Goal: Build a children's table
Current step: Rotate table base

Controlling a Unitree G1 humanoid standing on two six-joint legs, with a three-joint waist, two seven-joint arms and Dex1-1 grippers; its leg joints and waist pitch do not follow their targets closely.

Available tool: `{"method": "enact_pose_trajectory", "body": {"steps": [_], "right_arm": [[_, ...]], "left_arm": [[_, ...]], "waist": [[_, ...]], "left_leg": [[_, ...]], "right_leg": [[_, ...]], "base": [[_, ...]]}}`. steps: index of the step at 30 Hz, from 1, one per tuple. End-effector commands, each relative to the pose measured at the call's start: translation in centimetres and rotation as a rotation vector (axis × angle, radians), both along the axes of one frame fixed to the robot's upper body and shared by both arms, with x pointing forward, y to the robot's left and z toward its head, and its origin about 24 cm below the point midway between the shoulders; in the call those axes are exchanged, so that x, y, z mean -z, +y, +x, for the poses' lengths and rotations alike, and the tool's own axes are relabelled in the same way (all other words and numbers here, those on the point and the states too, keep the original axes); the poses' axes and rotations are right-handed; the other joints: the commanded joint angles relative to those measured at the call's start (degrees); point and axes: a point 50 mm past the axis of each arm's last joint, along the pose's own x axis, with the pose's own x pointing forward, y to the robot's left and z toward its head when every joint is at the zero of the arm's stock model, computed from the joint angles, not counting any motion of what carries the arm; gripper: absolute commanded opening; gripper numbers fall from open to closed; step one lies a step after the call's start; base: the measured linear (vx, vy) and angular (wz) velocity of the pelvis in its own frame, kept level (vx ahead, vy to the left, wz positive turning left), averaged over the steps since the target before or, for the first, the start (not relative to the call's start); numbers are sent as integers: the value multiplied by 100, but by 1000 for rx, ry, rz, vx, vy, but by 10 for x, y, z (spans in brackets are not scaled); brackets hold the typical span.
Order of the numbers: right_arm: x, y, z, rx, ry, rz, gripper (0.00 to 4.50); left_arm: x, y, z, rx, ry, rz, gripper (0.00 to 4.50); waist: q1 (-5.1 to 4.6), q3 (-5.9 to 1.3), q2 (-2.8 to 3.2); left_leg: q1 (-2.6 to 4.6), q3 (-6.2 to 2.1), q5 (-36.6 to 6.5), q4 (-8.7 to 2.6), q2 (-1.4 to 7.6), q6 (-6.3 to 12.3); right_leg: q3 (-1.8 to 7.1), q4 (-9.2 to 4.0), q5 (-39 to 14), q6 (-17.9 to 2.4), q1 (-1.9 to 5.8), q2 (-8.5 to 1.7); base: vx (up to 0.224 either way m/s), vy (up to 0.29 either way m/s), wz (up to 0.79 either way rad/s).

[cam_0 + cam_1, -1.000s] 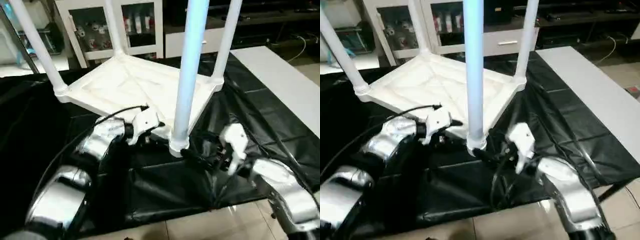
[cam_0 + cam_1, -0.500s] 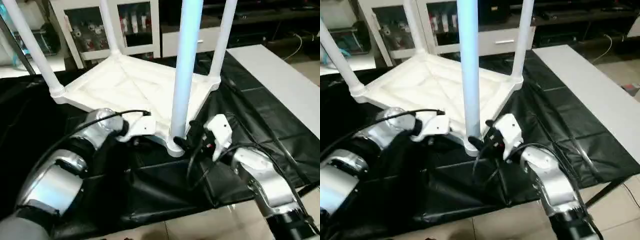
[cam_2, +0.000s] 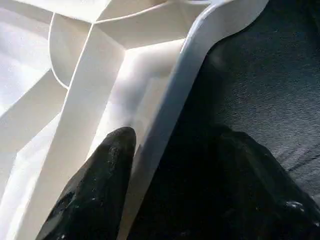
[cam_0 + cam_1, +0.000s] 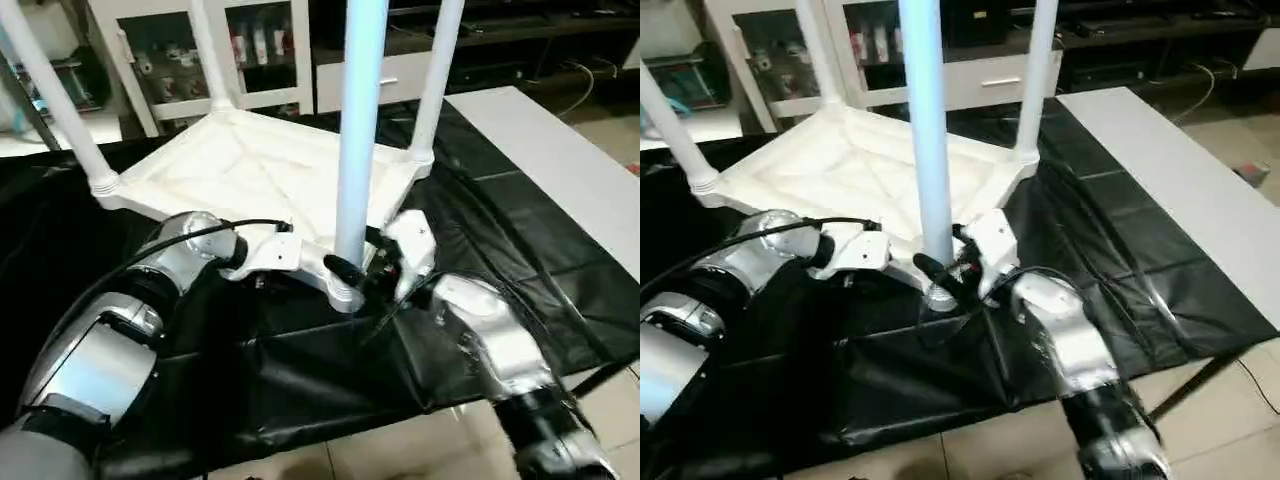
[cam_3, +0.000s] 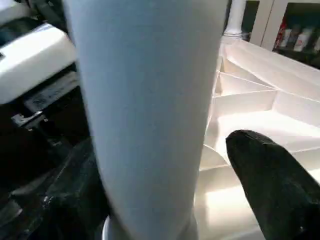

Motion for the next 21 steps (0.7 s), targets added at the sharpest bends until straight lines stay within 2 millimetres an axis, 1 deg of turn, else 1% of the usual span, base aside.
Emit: {"method": "enact_pose_trajectory", "body": {"steps": [1, 2, 3, 4, 5, 6, 7, 8, 9, 10, 11, 12, 13, 14, 15, 17, 18, 20, 21], "right_arm": [[-3, -14, 11, 107, -20, -23, 380], [-3, -16, 13, 117, -19, -22, 380], [-3, -19, 15, 122, -18, -21, 380], [-3, -19, 15, 123, -18, -21, 380], [-3, -23, 16, 130, -19, -24, 380], [-3, -24, 17, 131, -19, -24, 380], [-4, -28, 17, 134, -19, -24, 380], [-4, -32, 18, 136, -20, -24, 380], [-4, -35, 18, 136, -20, -23, 380], [-4, -35, 18, 136, -20, -23, 380], [-4, -39, 19, 130, -21, -28, 380], [-3, -41, 19, 126, -21, -34, 380], [-3, -42, 19, 124, -21, -35, 380], [-3, -43, 20, 123, -22, -37, 380], [-2, -45, 21, 127, -21, -44, 380], [-2, -47, 21, 128, -22, -49, 380], [-4, -47, 22, 120, -26, -46, 380], [-6, -45, 21, 100, -34, -38, 380], [-7, -44, 20, 91, -36, -37, 380]], "left_arm": [[16, 16, -11, -6, 119, 45, 300], [18, 17, -14, 1, 144, 44, 300], [20, 19, -17, 10, 167, 47, 300], [20, 19, -18, 11, 169, 48, 300], [23, 21, -23, 22, 201, 45, 300], [24, 21, -24, 24, 208, 45, 300], [26, 23, -28, 30, 231, 41, 300], [28, 25, -33, 33, 253, 40, 300], [29, 27, -38, 35, 274, 39, 300], [29, 27, -38, 35, 274, 39, 300], [29, 29, -42, 29, 292, 40, 300], [30, 30, -45, 27, 303, 43, 300], [30, 30, -46, 26, 307, 44, 300], [30, 31, -47, 25, 310, 45, 300], [32, 32, -49, 26, 315, 54, 300], [34, 32, -50, 31, 292, 54, 300], [33, 29, -46, 29, 241, 27, 300], [26, 21, -40, 28, 172, -38, 300], [20, 15, -37, 44, 134, -78, 300]], "waist": [[53, -384, -68], [57, -376, -65], [49, -380, -81], [44, -376, -69], [41, -371, -85], [37, -368, -76], [46, -357, -98], [47, -351, -92], [55, -379, -94], [55, -379, -94], [78, -373, -71], [92, -358, -96], [113, -349, -91], [134, -356, -91], [151, -360, -116], [155, -363, -110], [161, -365, -106], [162, -366, -114], [173, -372, -104]], "left_leg": [[111, -185, -976, -411, 338, 414], [123, -175, -1003, -414, 339, 412], [118, -176, -1018, -419, 340, 403], [121, -180, -1068, -426, 344, 384], [127, -176, -1105, -429, 347, 370], [118, -180, -1135, -431, 348, 353], [119, -185, -1162, -445, 362, 329], [151, -156, -1251, -438, 344, 295], [136, -164, -1201, -434, 364, 249], [136, -164, -1201, -434, 364, 249], [178, -158, -1250, -451, 377, 203], [170, -152, -1302, -463, 375, 158], [176, -147, -1387, -467, 364, 129], [178, -150, -1401, -467, 368, 100], [171, -145, -1353, -458, 360, 108], [159, -148, -1278, -455, 352, 118], [160, -144, -1266, -450, 344, 135], [166, -137, -1292, -447, 342, 147], [166, -141, -1276, -445, 343, 153]], "right_leg": [[212, -306, -426, -1755, 256, -390], [213, -321, -454, -1739, 237, -374], [212, -306, -416, -1739, 243, -365], [212, -305, -472, -1734, 241, -373], [214, -311, -522, -1734, 232, -372], [215, -301, -556, -1733, 238, -375], [227, -322, -699, -1705, 238, -394], [233, -341, -837, -1655, 199, -356], [239, -299, -740, -1673, 228, -388], [239, -299, -740, -1673, 228, -388], [233, -325, -786, -1647, 176, -360], [232, -312, -775, -1633, 175, -346], [235, -330, -894, -1591, 167, -350], [244, -326, -922, -1571, 171, -360], [247, -321, -902, -1558, 176, -366], [243, -317, -853, -1539, 177, -358], [237, -318, -811, -1528, 173, -340], [237, -320, -764, -1524, 172, -336], [238, -318, -750, -1529, 179, -348]], "base": [[0, 0, 0], [0, 0, 0], [0, 0, 0], [0, 0, 0], [0, 0, 0], [0, 0, 0], [0, 0, 0], [0, 0, 0], [0, 0, 0], [0, 0, 0], [0, 0, 0], [0, 0, 0], [0, 0, 0], [0, 0, 0], [0, 0, 0], [0, 0, 0], [0, 0, 0], [0, 0, 0], [0, 0, 0]]}}
